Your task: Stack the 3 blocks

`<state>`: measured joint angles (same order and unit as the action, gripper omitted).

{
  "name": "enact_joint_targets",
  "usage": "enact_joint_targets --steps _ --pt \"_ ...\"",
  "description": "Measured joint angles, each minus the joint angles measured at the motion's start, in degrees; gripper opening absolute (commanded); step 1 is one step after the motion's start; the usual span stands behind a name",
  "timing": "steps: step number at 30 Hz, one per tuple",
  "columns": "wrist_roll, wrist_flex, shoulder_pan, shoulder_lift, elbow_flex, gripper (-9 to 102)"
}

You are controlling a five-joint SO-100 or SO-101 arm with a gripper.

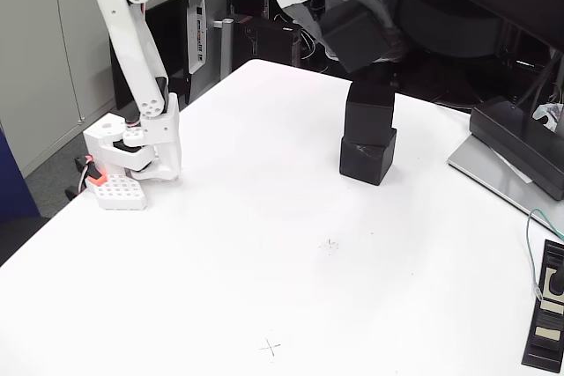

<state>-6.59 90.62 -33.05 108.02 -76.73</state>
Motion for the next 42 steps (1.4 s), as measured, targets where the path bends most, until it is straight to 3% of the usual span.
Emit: enact_joint_targets --steps 29,42 --pt "-0.18 0.00 0.35 -8.00 -0.18 0" --pt "-0.18 0.00 0.18 -8.00 -0.18 26"
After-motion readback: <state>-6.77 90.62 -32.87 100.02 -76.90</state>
